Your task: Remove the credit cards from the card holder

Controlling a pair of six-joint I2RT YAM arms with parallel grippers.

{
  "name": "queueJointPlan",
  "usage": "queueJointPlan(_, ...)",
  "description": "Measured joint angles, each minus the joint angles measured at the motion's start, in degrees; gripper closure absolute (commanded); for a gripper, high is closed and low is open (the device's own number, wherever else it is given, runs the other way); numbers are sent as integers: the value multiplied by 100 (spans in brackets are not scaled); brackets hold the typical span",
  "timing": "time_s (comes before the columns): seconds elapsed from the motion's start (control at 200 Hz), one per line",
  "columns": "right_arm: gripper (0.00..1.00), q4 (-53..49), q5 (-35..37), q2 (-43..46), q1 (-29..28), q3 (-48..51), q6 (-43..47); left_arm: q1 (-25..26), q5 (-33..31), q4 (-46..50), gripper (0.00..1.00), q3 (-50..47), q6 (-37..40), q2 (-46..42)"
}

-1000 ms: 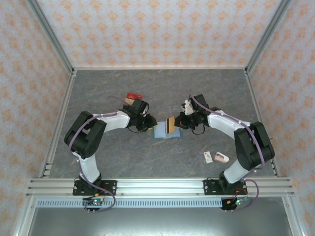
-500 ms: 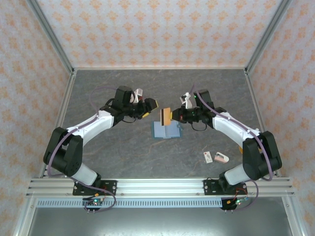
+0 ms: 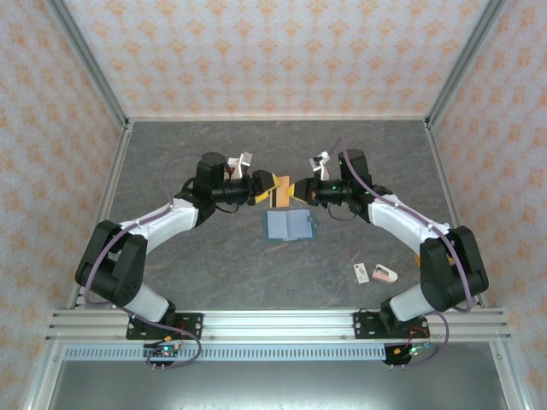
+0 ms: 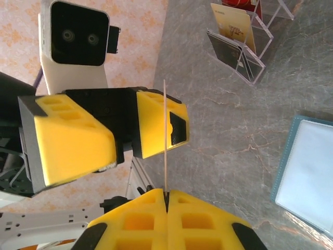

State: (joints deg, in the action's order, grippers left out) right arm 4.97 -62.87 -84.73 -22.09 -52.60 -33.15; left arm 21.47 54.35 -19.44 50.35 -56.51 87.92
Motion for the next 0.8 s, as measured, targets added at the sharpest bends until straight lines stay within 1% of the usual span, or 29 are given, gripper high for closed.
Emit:
queueJointPlan(0.09, 100, 81, -7, -68, 2, 0, -76, -2, 74, -138, 58, -50, -39, 0)
queueJointPlan(0.2, 100, 129, -15, -131, 13, 0, -136, -46, 81, -229, 71, -114, -50, 0)
queueJointPlan(0.245, 100, 133, -13, -153, 15, 0, -138, -57, 76, -245, 80, -129, -83, 0)
queueJointPlan(0.305, 98, 131, -2, -177, 33, 0, -136, -66, 72, -249, 100, -136, -42, 0)
queueJointPlan(0.345, 94, 103, 24, -190, 42, 0, -127, -63, 66, -234, 100, -133, -31, 0)
queueJointPlan(0.375, 88, 61, 35, -203, 52, 0, -116, -63, 55, -214, 100, -131, 9, -2)
queueJointPlan(0.455, 69, -153, 177, -208, 37, -4, -11, -52, -9, 70, 100, -98, 203, -2)
queueJointPlan(0.5, 57, -310, 315, -208, 28, -24, 131, -52, -103, 315, 100, -57, 317, -9)
queueJointPlan(0.606, 35, -767, 815, -188, 37, -39, 433, -101, -435, 1071, 100, 105, 636, -61)
queueJointPlan(0.696, 23, -1132, 1287, -122, 37, -20, 693, -179, -951, 1912, 100, 310, 918, -205)
queueJointPlan(0.801, 16, -1316, 1773, 59, 37, 90, 916, -225, -1781, 2929, 100, 702, 1145, -332)
